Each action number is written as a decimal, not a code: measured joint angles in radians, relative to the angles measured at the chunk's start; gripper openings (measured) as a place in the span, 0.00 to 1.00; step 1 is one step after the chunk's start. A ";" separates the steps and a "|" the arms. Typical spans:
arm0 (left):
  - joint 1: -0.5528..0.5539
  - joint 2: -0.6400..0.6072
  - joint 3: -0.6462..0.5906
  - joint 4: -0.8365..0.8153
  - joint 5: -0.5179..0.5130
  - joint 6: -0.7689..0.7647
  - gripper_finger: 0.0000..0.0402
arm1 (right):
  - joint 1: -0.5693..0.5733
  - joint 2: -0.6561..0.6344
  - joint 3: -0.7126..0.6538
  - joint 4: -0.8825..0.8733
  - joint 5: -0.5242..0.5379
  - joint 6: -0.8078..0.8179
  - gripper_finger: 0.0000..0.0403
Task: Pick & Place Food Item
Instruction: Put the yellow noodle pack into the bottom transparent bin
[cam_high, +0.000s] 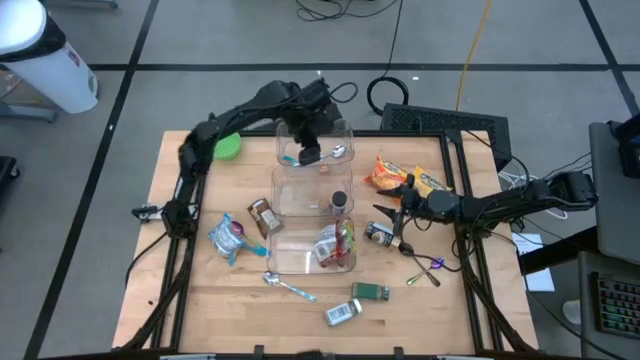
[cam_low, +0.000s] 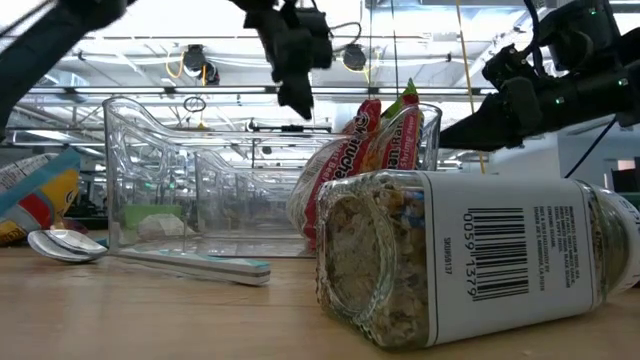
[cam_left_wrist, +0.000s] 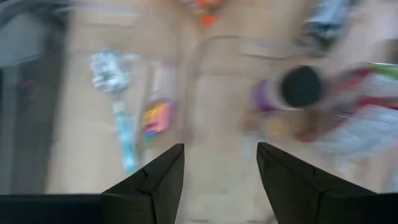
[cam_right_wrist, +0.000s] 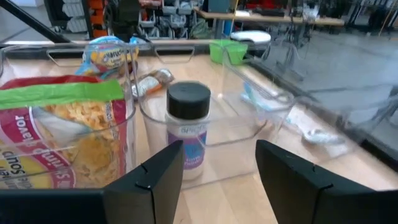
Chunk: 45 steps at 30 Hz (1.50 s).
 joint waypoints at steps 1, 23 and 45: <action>-0.004 -0.028 -0.032 0.012 0.038 0.010 0.51 | 0.000 0.000 0.000 -0.009 0.000 0.013 0.48; -0.381 -1.053 -1.360 1.157 -0.214 -0.408 0.42 | 0.035 0.000 0.000 -0.079 -0.003 0.106 0.48; -0.672 -1.088 -1.737 1.881 -0.646 -0.487 0.42 | 0.035 0.000 0.000 -0.014 -0.089 0.137 0.48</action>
